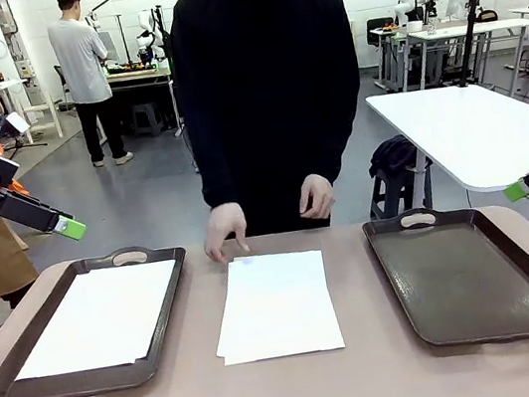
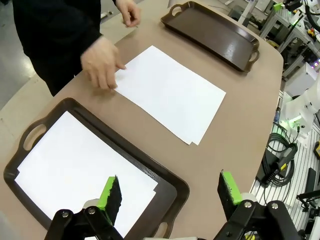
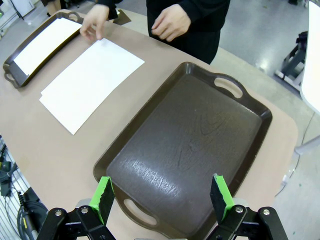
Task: Sort the A4 documents.
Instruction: Receive the A4 Paper.
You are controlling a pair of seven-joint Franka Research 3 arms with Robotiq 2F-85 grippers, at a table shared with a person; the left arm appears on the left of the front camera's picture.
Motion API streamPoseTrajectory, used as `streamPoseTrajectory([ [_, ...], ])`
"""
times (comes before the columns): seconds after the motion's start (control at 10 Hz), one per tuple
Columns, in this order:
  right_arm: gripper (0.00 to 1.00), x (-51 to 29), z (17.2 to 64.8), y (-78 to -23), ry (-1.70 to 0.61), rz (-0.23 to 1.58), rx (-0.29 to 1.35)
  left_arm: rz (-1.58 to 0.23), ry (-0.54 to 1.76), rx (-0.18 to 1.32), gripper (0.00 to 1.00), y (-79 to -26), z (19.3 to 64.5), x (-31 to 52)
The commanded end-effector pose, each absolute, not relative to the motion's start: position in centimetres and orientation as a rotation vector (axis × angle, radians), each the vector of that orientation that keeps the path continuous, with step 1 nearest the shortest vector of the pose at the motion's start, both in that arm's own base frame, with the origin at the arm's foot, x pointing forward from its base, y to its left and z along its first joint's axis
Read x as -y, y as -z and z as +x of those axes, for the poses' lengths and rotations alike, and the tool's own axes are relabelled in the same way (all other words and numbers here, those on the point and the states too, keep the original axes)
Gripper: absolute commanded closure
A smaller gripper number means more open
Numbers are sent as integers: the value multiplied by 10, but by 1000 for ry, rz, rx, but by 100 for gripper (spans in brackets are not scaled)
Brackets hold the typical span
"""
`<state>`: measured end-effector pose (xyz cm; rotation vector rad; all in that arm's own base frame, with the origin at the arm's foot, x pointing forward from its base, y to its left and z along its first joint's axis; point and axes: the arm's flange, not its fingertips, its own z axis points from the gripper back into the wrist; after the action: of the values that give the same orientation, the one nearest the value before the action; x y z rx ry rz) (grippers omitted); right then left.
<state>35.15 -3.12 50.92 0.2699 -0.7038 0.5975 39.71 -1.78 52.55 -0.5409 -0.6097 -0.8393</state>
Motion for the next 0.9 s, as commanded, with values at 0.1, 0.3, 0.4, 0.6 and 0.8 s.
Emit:
streamPoseTrajectory([
  [0.1, 0, 31, 353, -507, -599, 292, 704, -559, 846, 619, 0, -524, 397, 17],
  [0.3, 0, 31, 353, -507, -599, 292, 704, -559, 846, 619, 0, -524, 397, 17],
  [0.4, 0, 31, 353, -507, -599, 292, 704, -559, 846, 619, 0, -524, 397, 17],
  [0.6, 0, 31, 353, -507, -599, 292, 704, -559, 846, 619, 0, -524, 397, 17],
  [0.8, 0, 31, 353, -507, -599, 292, 704, -559, 846, 619, 0, -524, 397, 17],
])
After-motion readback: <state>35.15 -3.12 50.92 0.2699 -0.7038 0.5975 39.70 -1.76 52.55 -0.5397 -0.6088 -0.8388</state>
